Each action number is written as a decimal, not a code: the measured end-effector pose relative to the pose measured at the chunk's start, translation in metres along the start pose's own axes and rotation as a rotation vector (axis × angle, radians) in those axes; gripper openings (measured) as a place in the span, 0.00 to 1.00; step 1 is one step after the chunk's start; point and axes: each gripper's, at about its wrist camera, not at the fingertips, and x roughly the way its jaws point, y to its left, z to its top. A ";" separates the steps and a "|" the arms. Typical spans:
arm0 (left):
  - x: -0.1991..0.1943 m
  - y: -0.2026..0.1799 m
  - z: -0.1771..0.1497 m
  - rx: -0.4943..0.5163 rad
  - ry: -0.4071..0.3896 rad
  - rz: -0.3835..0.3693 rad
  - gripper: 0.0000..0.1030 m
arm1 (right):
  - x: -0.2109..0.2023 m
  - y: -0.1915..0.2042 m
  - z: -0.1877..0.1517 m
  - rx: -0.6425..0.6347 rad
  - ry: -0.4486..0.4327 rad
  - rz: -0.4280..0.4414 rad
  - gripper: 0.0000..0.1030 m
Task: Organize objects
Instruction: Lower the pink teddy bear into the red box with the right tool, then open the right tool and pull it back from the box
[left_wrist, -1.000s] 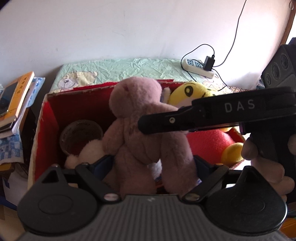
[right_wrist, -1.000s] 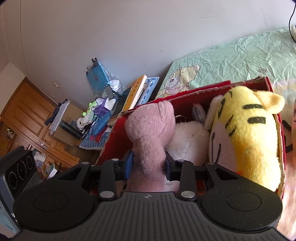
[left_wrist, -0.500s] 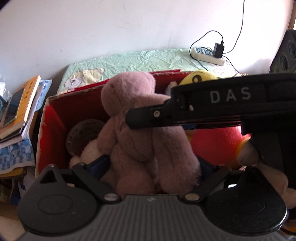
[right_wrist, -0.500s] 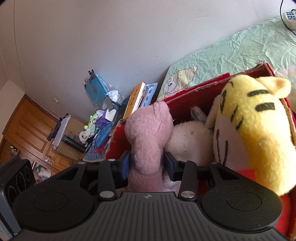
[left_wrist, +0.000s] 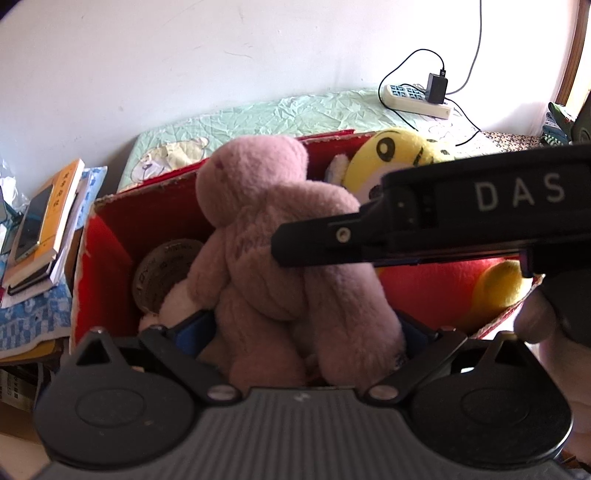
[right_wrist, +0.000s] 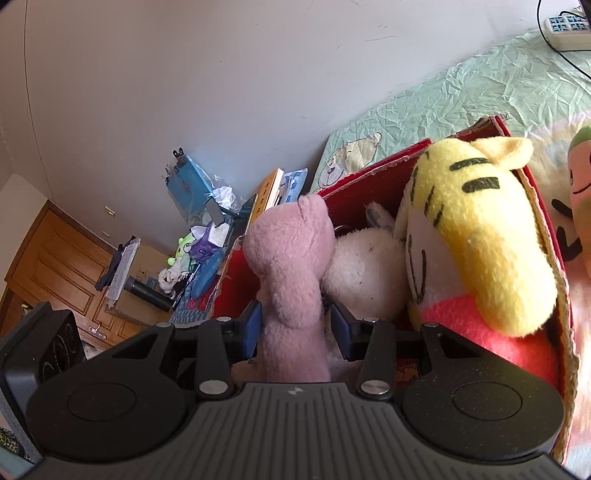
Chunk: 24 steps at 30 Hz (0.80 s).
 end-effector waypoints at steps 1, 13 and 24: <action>0.000 -0.001 0.000 0.000 0.000 0.000 0.98 | -0.001 -0.001 -0.001 -0.003 -0.002 -0.001 0.41; 0.001 -0.006 -0.001 -0.006 -0.001 0.009 0.99 | -0.011 0.005 -0.011 -0.045 -0.030 -0.050 0.40; 0.000 -0.017 0.008 0.006 0.043 0.079 0.99 | -0.034 0.006 -0.018 -0.049 -0.106 -0.080 0.40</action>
